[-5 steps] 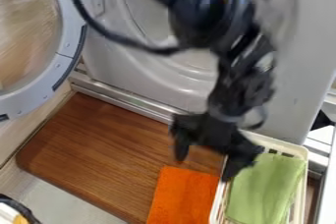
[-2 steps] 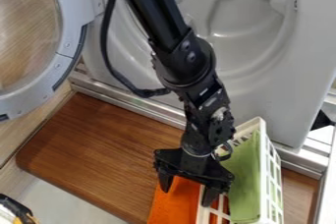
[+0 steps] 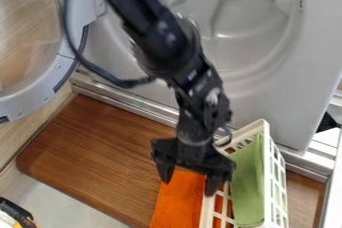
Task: Place the orange cloth in the middle of the table
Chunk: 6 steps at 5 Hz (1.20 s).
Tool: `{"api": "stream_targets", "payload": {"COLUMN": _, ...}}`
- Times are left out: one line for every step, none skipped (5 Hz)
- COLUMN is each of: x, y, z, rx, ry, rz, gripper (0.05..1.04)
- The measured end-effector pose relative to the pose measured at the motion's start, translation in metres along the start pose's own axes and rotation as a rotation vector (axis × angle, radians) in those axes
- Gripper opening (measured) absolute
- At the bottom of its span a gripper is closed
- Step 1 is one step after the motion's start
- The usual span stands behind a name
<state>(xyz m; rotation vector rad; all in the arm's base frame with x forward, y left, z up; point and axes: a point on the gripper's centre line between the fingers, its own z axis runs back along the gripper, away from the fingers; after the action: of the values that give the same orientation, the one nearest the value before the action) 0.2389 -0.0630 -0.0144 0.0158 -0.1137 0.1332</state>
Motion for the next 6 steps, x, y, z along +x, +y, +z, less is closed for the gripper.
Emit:
{"api": "stream_targets", "payload": {"x": 0.008, "y": -0.015, "z": 0.040, "rx": -0.010, "ry": -0.043, "rz": -0.018, "gripper": 1.000}}
{"api": "stream_targets", "payload": {"x": 0.008, "y": -0.019, "z": 0.054, "rx": 0.014, "ry": 0.014, "rz": -0.024, "gripper": 1.000}}
{"api": "stream_targets", "payload": {"x": 0.005, "y": -0.020, "z": 0.044, "rx": 0.034, "ry": 0.072, "rz": -0.018, "gripper": 1.000}}
{"api": "stream_targets", "payload": {"x": 0.007, "y": -0.022, "z": 0.043, "rx": 0.036, "ry": 0.085, "rz": -0.009, "gripper": 1.000}}
{"api": "stream_targets", "payload": {"x": 0.004, "y": -0.021, "z": 0.043, "rx": 0.049, "ry": 0.106, "rz": 0.001, "gripper": 1.000}}
{"api": "stream_targets", "payload": {"x": 0.001, "y": -0.018, "z": 0.041, "rx": 0.074, "ry": 0.106, "rz": 0.010, "gripper": 1.000}}
